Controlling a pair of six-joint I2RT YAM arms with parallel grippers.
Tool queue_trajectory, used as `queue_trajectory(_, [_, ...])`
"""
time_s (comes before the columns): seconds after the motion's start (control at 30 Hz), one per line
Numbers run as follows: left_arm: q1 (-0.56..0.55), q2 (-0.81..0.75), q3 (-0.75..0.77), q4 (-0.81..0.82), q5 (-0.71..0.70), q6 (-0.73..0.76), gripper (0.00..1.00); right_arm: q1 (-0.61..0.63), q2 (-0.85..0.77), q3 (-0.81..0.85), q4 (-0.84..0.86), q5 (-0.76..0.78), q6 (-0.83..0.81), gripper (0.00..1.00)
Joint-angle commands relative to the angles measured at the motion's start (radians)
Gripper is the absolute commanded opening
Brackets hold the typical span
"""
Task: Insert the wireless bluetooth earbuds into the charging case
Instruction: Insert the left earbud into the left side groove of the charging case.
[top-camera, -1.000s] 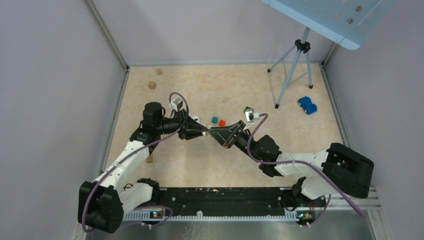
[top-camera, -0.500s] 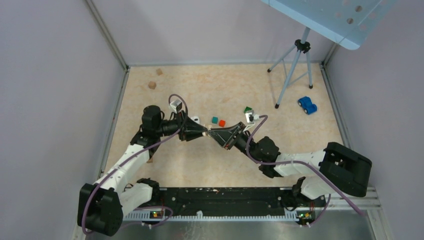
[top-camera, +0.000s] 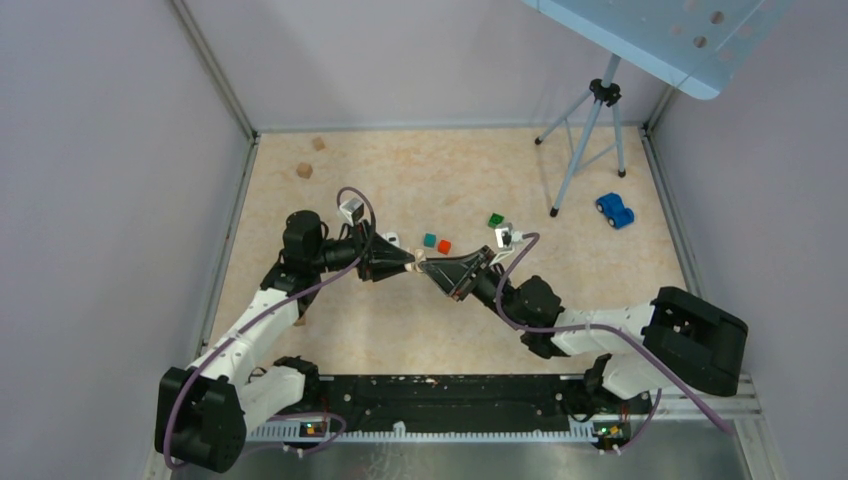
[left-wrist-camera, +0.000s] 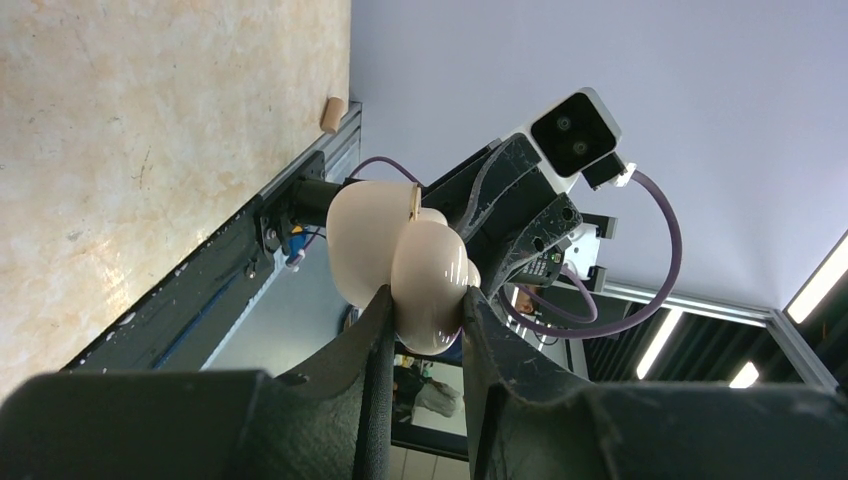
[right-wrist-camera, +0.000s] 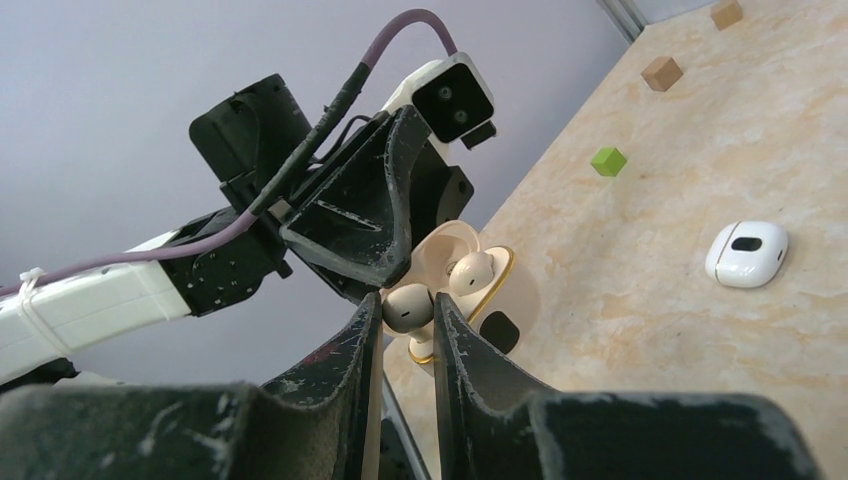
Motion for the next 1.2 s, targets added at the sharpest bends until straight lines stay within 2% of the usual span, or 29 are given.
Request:
queue_trajectory(0.0, [0.003,-0.023,0.003,0.078,0.03,-0.013,0.0,0.012,-0.022,-0.01,-0.015,0.029,-0.003,0.03])
queue_trajectory(0.17, [0.004,-0.022,0.007,0.08,0.033,-0.012,0.0,0.013,-0.021,0.003,-0.035,0.027,-0.009,0.2])
queue_trajectory(0.43, [0.007,-0.019,0.015,0.009,0.036,0.058,0.0,0.018,-0.051,0.007,-0.061,0.042,-0.01,0.39])
queue_trajectory(0.73, [0.008,-0.019,0.027,-0.01,0.034,0.081,0.0,0.024,-0.094,0.012,-0.093,0.051,-0.026,0.5])
queue_trajectory(0.9, [0.007,-0.017,0.03,-0.032,0.031,0.11,0.0,0.026,-0.128,0.015,-0.12,0.059,-0.034,0.62])
queue_trajectory(0.97, [0.009,-0.011,0.038,-0.055,0.026,0.139,0.0,0.026,-0.154,0.014,-0.153,0.072,-0.04,0.67])
queue_trajectory(1.07, [0.009,0.005,0.063,-0.095,0.029,0.203,0.0,0.026,-0.214,0.008,-0.234,0.105,-0.058,0.69])
queue_trajectory(1.17, [0.009,0.036,0.088,-0.143,0.035,0.292,0.0,0.025,-0.305,-0.004,-0.397,0.185,-0.062,0.73])
